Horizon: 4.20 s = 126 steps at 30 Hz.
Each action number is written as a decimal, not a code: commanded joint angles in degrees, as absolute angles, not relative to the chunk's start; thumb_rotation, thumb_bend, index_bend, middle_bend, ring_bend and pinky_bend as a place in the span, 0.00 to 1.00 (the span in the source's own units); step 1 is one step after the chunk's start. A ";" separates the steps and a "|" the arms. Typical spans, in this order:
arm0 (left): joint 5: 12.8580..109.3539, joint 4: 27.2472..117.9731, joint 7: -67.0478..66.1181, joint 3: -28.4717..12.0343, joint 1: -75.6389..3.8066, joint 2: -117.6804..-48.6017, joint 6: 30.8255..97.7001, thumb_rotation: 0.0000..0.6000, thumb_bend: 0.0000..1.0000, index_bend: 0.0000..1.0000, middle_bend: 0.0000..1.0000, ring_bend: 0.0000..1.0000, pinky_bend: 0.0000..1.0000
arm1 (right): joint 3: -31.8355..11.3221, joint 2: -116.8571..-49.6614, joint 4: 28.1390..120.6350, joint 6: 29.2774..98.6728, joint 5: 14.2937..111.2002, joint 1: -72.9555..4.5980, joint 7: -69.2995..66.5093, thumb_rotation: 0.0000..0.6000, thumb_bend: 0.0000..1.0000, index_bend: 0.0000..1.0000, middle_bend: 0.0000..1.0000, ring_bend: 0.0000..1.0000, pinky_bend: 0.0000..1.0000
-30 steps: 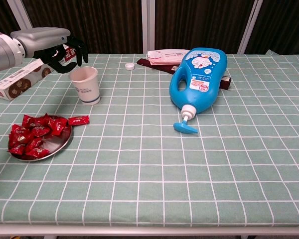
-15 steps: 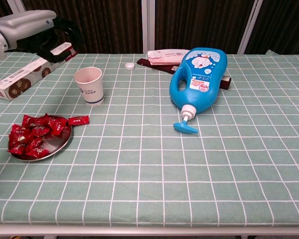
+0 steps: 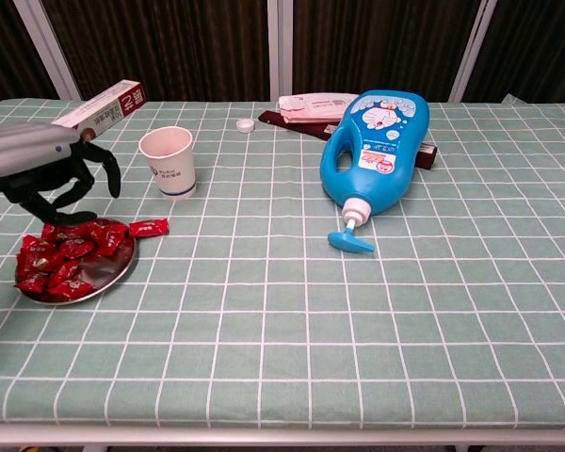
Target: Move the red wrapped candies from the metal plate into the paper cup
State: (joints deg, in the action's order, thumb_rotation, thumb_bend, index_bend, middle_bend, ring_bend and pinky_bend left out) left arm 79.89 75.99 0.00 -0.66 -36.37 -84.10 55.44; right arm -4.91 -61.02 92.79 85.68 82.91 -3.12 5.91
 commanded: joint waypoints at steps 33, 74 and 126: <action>59.49 78.29 -18.02 -3.67 -45.01 -88.74 42.30 1.00 0.36 0.44 0.89 0.94 1.00 | -5.00 -60.88 92.21 85.45 81.58 -2.32 5.37 1.00 0.06 0.00 0.11 0.05 0.24; 67.70 76.18 -13.42 -5.60 -41.24 -90.13 53.18 1.00 0.35 0.63 0.91 0.94 1.00 | -4.98 -60.80 91.43 85.29 81.33 -2.01 4.19 1.00 0.06 0.00 0.11 0.05 0.26; 75.79 80.28 -13.02 1.40 -33.67 -81.81 57.11 1.00 0.29 0.44 0.50 0.91 1.00 | -5.03 -60.81 91.76 85.01 82.81 -2.76 4.04 1.00 0.06 0.00 0.11 0.05 0.28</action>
